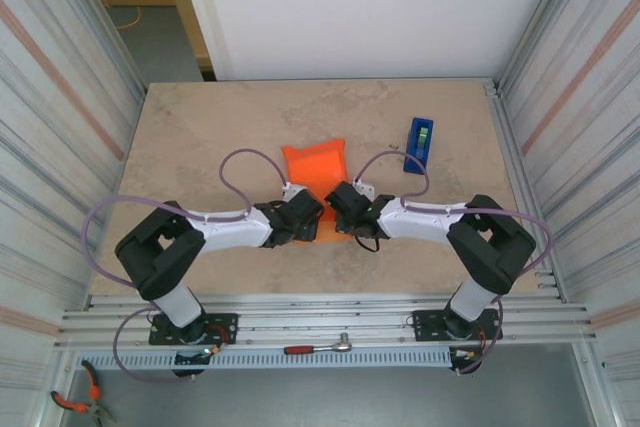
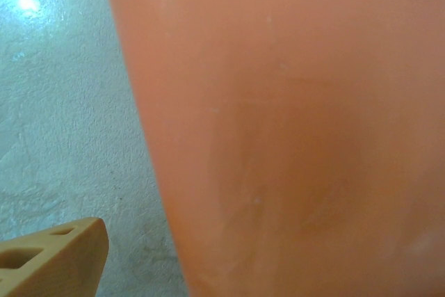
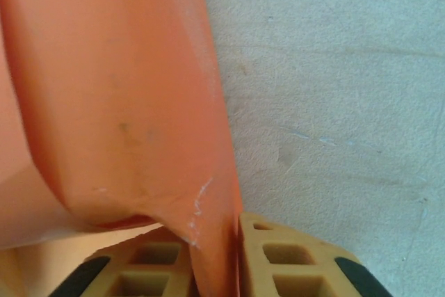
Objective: Wrap the gift box in paper
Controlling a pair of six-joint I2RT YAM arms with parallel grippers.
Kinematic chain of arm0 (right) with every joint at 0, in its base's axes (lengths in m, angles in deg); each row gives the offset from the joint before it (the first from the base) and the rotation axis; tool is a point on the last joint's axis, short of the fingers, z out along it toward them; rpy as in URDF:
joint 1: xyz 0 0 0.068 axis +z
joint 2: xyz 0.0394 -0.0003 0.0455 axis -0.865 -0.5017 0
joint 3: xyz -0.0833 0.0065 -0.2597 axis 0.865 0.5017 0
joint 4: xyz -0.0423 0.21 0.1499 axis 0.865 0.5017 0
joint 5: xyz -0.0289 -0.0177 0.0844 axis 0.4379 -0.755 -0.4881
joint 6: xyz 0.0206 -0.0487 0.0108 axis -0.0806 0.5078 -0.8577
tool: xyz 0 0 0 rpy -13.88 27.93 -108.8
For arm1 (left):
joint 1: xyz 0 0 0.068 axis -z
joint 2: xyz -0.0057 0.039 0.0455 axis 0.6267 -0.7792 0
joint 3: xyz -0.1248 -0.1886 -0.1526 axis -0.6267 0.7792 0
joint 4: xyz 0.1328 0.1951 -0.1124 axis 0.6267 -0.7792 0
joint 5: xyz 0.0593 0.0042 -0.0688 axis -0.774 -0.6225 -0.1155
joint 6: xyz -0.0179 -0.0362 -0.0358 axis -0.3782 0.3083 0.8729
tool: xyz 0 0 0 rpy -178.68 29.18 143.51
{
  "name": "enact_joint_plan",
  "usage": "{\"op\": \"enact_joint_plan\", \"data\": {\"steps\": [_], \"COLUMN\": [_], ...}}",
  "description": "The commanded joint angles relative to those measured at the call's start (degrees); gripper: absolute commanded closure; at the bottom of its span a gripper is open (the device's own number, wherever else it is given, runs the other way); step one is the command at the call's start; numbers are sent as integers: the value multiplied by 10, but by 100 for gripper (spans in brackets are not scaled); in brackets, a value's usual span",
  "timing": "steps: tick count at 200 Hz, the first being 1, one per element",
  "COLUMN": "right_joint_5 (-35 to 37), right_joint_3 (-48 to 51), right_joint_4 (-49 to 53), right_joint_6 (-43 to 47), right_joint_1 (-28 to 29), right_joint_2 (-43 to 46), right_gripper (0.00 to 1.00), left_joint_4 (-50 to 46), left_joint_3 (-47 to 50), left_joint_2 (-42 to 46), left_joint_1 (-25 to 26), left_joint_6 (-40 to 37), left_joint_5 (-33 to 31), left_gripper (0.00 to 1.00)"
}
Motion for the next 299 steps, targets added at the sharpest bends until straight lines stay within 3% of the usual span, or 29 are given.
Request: {"op": "enact_joint_plan", "data": {"steps": [1, 27, 44, 52, 62, 89, 109, 123, 132, 139, 155, 202, 247, 287, 299], "right_joint_5": [12, 16, 24, 26, 29, 31, 34, 38, 39, 39, 37, 34, 21, 6, 0], "right_joint_3": [2, 2, 2, 2, 2, 3, 2, 3, 4, 6, 10, 16, 19, 13, 8], "right_joint_4": [2, 7, 13, 16, 17, 16, 19, 23, 22, 21, 13, 13, 15, 17, 22], "right_joint_6": [-21, -27, -32, -32, -32, -31, -34, -39, -39, -40, -39, -30, 3, 33, 41], "right_joint_1": [6, 7, 9, 10, 11, 14, 16, 17, 18, 19, 20, 6, -26, -49, -49], "right_joint_2": [-10, -14, -13, -13, -12, -11, -13, -13, -13, -13, -12, -1, 22, 33, 39], "right_gripper": [89, 89, 70, 68, 71, 100, 100, 80, 77, 79, 100, 100, 100, 100, 94], "left_joint_4": [-11, -13, -12, -12, -12, -14, -15, -15, -15, -15, -15, -22, -48, -50, -52], "left_joint_3": [-16, -19, -19, -19, -20, -22, -23, -23, -24, -23, -24, -29, -33, -44, -56], "left_joint_2": [-5, -6, -7, -7, -7, -9, -10, -10, -11, -11, -12, -3, 83, 163, 171], "left_joint_1": [5, 6, 7, 7, 8, 9, 9, 10, 10, 10, 11, 10, 2, -43, -68], "left_joint_6": [6, 6, 7, 7, 6, 6, 6, 7, 7, 6, 6, -2, -51, -139, -171], "left_joint_5": [-19, -19, -21, -21, -22, -22, -22, -23, -23, -23, -23, -25, -20, 63, 116], "left_gripper": [13, 13, 13, 13, 13, 13, 13, 13, 13, 13, 13, 12, 5, 1, 1]}}
